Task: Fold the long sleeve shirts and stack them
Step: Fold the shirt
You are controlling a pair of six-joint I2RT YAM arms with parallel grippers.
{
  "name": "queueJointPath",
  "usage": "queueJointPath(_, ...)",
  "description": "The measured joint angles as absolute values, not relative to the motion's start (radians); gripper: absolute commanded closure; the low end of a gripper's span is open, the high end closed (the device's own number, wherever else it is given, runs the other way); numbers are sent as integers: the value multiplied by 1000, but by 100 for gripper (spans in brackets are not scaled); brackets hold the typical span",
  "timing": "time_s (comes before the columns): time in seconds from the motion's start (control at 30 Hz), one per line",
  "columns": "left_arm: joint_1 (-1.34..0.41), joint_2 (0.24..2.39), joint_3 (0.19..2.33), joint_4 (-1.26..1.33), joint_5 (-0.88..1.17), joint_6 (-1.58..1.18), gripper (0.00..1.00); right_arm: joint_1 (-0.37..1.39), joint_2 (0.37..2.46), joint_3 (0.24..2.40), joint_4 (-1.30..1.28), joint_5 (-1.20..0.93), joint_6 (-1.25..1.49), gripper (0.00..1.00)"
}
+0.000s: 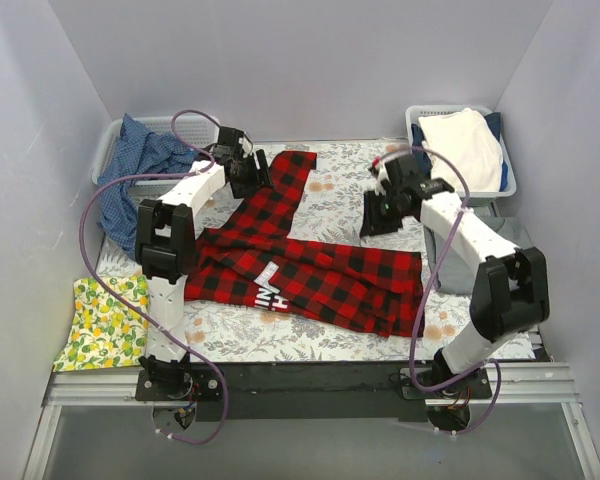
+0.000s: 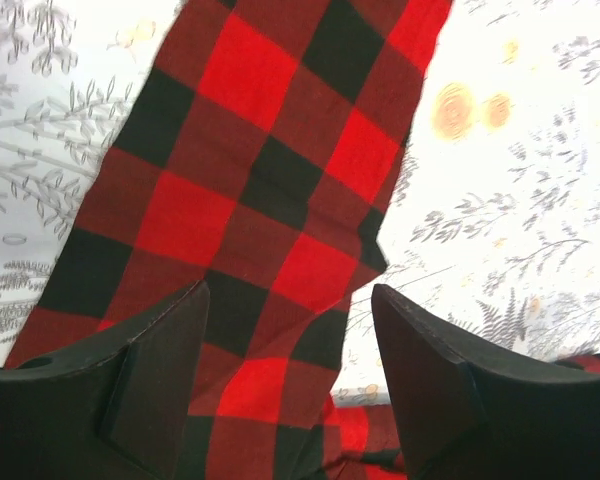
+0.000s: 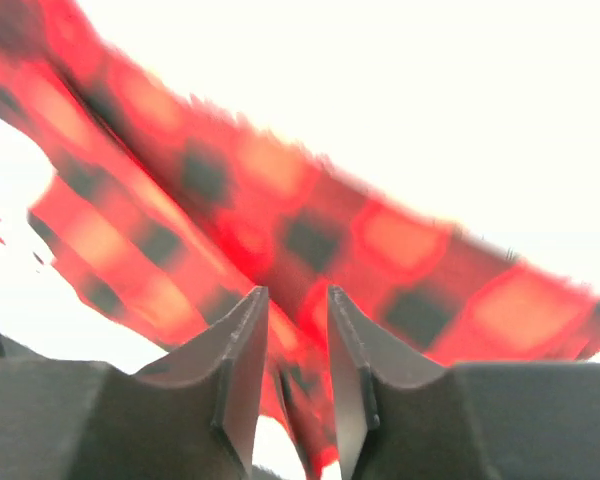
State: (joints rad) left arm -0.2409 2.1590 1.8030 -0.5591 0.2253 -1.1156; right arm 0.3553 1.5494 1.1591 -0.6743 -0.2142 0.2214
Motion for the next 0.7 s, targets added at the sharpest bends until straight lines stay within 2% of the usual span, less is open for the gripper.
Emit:
queueJointPath(0.23, -236, 2166, 1763, -580, 215, -1108, 32, 355, 1929, 1678, -550, -244, 229, 50)
queueJointPath(0.37, -232, 2152, 1690, -583, 203, -1104, 32, 356, 2191, 1915, -454, -267, 247, 38)
queueJointPath(0.5, -232, 2067, 1545, -598, 197, -1104, 31, 359, 2359, 1966, -264, -295, 316, 29)
queueJointPath(0.6, -232, 1974, 1449, -613, 194, -1104, 30, 362, 2429, 1978, -144, -311, 359, 28)
queueJointPath(0.7, -232, 1908, 1404, -628, 190, -1103, 31, 370, 2526, 2080, -66, -329, 396, 28)
